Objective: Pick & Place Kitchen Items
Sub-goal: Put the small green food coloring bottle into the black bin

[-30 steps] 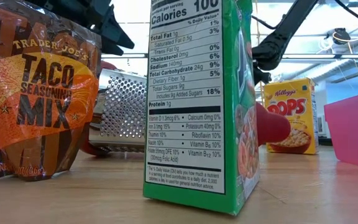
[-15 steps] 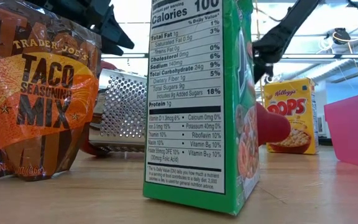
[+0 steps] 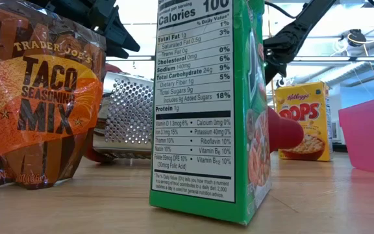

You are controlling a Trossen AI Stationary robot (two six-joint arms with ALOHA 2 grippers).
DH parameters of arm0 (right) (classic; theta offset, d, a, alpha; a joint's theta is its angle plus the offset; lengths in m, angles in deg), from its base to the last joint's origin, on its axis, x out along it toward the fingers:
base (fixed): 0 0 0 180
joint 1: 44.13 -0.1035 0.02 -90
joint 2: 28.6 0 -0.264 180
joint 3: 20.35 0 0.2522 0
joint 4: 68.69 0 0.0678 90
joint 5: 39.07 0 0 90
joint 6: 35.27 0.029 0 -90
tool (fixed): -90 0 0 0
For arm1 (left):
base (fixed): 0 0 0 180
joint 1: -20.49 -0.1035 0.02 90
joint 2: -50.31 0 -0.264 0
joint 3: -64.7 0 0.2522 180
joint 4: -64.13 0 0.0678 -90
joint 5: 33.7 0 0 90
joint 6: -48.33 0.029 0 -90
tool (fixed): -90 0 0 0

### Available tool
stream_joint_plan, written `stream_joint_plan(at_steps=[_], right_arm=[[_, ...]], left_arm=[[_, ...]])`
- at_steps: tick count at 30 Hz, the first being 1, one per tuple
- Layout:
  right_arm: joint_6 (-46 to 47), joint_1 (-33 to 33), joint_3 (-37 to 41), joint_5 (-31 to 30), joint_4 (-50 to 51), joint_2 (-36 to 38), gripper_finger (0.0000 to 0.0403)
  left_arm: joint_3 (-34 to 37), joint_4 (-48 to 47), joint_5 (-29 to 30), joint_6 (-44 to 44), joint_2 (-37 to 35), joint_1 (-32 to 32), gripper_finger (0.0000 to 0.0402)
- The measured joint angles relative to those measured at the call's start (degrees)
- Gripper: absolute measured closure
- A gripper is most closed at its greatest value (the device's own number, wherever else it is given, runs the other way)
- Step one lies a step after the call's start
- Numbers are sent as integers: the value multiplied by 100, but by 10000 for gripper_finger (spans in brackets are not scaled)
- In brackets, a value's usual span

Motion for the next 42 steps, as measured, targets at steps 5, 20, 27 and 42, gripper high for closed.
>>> stream_joint_plan(at_steps=[5, 20, 27, 42], right_arm=[[20, 1, -2, 0, -135, -160, 233], [-16, 10, 0, 144, -717, -638, 283], [-97, 12, 0, 147, -711, -638, 364], [-149, -408, 2, 129, -620, 610, 364]], left_arm=[[0, -2, -1, 0, 0, 0, 170], [2, 0, 0, -42, 0, 0, 170], [2, 0, 0, -42, 1, 1, 170], [4, 527, -354, 358, 2, -59, 170]])
